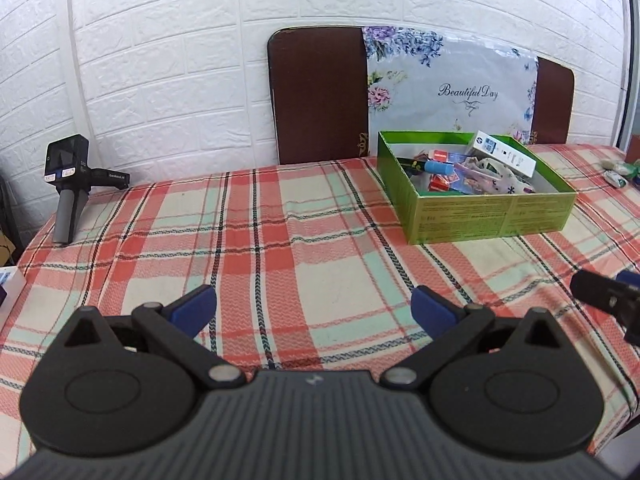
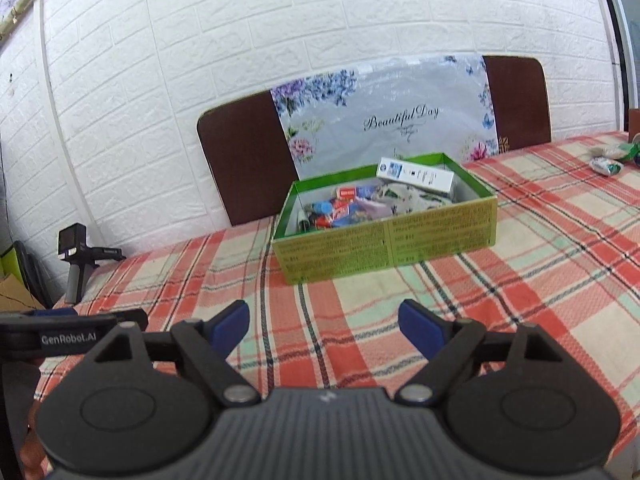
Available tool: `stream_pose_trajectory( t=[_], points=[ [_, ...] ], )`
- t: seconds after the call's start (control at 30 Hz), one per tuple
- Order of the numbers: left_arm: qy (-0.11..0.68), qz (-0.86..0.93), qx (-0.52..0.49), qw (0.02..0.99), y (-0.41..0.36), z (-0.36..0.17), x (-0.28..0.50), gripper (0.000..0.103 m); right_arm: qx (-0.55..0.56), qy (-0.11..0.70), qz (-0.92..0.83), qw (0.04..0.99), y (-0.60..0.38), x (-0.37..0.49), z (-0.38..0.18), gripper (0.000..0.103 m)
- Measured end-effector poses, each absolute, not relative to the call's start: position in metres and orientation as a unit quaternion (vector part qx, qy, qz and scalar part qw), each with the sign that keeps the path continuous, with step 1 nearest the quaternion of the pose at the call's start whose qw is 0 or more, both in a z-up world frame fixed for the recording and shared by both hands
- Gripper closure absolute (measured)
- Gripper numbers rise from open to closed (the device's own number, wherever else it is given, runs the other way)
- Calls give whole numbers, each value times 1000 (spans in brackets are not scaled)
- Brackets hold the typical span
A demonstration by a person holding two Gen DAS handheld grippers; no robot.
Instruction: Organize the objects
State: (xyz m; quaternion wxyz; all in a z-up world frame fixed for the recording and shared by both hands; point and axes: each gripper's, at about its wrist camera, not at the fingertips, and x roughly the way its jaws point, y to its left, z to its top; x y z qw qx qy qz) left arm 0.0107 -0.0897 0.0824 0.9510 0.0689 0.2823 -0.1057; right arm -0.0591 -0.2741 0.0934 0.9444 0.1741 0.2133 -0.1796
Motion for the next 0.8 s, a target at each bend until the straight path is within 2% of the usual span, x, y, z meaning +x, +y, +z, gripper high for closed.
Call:
stream_pose_trajectory(
  t=[0.8],
  points=[
    [278, -98, 100, 950, -100, 86, 0, 0, 179, 214, -183, 943, -278, -58, 91, 16]
  ],
)
